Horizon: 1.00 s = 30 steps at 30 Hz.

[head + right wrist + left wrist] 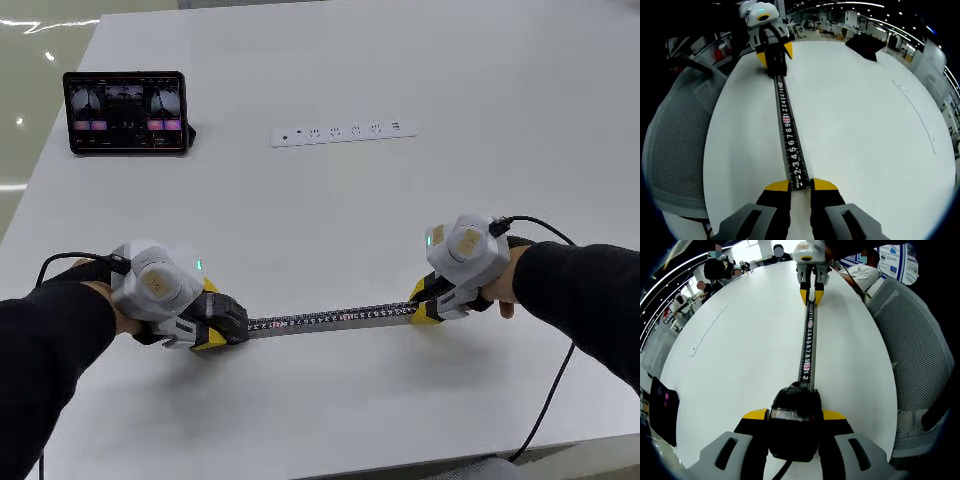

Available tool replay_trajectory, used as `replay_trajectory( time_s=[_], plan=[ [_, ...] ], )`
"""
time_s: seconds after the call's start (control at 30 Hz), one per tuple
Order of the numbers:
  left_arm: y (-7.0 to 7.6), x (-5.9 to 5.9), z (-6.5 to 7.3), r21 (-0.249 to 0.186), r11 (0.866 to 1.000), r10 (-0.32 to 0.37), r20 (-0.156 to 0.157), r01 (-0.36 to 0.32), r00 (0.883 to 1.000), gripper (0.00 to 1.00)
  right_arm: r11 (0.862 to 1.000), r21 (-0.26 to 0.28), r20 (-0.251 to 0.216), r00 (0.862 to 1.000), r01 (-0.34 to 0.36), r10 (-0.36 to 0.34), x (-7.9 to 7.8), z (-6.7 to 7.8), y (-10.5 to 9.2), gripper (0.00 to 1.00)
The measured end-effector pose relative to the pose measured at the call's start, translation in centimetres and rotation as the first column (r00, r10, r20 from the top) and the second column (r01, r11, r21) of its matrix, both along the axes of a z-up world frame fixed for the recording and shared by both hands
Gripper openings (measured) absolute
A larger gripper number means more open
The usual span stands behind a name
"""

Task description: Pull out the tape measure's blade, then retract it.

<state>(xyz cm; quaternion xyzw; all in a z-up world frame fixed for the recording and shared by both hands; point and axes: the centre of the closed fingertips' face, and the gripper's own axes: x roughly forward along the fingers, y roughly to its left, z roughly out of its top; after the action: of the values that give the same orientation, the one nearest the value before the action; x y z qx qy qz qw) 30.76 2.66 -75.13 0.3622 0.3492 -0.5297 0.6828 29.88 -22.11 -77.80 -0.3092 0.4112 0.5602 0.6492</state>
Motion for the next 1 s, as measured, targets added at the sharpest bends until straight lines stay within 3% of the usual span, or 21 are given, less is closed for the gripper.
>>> replay_trajectory(
  time_s=[0.27,0.37,0.63,0.73,1.0],
  plan=[
    [0.0,0.2,-0.1,0.003,1.000,-0.012,0.012,0.012,1.000,0.35,0.998,-0.034,0.011,0.999,-0.053,0.053,0.0,-0.1,-0.1,0.12],
    [0.0,0.3,0.1,-0.016,1.000,0.025,-0.015,-0.026,1.000,0.35,0.997,-0.045,0.012,0.997,-0.070,0.070,0.0,-0.1,-0.1,0.12],
    [-0.2,0.0,0.2,-0.005,1.000,-0.014,-0.010,0.014,1.000,0.36,0.994,-0.054,0.013,0.996,-0.092,0.093,0.0,-0.1,-0.2,0.12],
    [0.0,-0.2,0.1,0.022,0.999,-0.046,-0.004,0.046,0.999,0.36,0.993,-0.053,0.019,0.994,-0.103,0.104,0.0,-0.2,-0.2,0.12],
    [0.1,-0.7,0.3,0.027,0.997,-0.069,-0.015,0.069,0.998,0.38,0.987,-0.062,0.044,0.987,-0.151,0.153,-0.2,0.2,0.1,0.15]
  ],
)
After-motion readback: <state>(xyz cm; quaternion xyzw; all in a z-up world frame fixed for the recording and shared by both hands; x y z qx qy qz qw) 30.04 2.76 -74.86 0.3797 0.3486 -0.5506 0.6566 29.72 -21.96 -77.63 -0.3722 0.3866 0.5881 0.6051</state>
